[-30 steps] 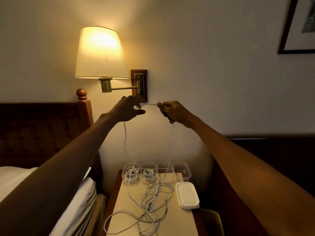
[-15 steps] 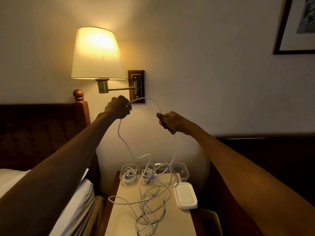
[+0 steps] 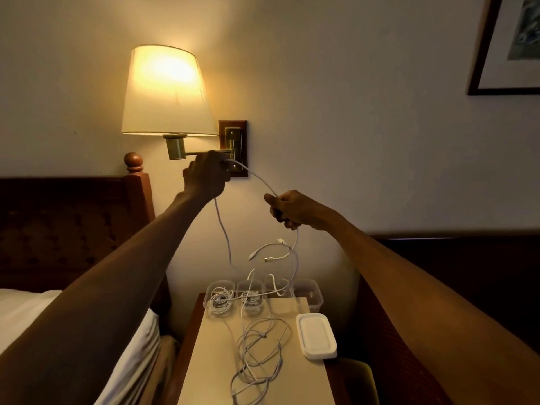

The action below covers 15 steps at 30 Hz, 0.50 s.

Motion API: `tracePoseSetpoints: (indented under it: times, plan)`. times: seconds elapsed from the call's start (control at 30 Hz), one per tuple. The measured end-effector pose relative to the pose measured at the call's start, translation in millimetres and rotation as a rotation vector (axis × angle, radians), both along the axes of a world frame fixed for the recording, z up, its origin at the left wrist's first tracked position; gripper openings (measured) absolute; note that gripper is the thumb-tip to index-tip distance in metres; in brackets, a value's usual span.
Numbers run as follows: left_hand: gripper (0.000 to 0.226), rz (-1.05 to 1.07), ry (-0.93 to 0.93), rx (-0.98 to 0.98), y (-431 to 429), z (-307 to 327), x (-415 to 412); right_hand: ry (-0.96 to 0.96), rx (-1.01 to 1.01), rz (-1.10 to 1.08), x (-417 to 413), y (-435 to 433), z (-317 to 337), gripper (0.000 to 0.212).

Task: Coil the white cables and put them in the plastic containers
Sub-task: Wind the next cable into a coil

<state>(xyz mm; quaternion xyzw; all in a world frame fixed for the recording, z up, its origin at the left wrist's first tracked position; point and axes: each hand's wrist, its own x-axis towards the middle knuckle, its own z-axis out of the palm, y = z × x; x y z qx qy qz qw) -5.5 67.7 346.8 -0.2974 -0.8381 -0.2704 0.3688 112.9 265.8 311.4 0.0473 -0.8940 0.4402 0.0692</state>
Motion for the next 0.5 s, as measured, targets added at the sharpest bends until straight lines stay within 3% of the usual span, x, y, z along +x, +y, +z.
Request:
tracePoseSetpoints:
  times: [0.1, 0.2, 0.33, 0.43, 0.5]
  plan:
    - [0.015, 0.195, -0.059, 0.109, -14.5, 4.0, -10.3, -0.044, -0.043, 0.043, 2.5, -0.6, -6.6, 0.049]
    - [0.024, 0.279, -0.225, -0.131, -24.5, -4.3, -19.0, -0.02, -0.124, 0.067, 2.4, -4.1, -3.6, 0.05]
    - [0.045, -0.203, -0.213, -0.349, -11.9, -15.7, -2.2, 0.075, -0.15, 0.06, -5.8, -13.0, 4.1, 0.05]
    - [0.018, -0.375, -0.094, -0.379, -0.8, -11.8, 9.2, 0.149, -0.121, 0.043, -9.4, -18.0, 6.9, 0.049]
    - [0.016, -0.371, -0.044, -0.375, -2.0, -8.2, 5.6, 0.191, -0.099, 0.021, -9.5, -18.4, 8.3, 0.046]
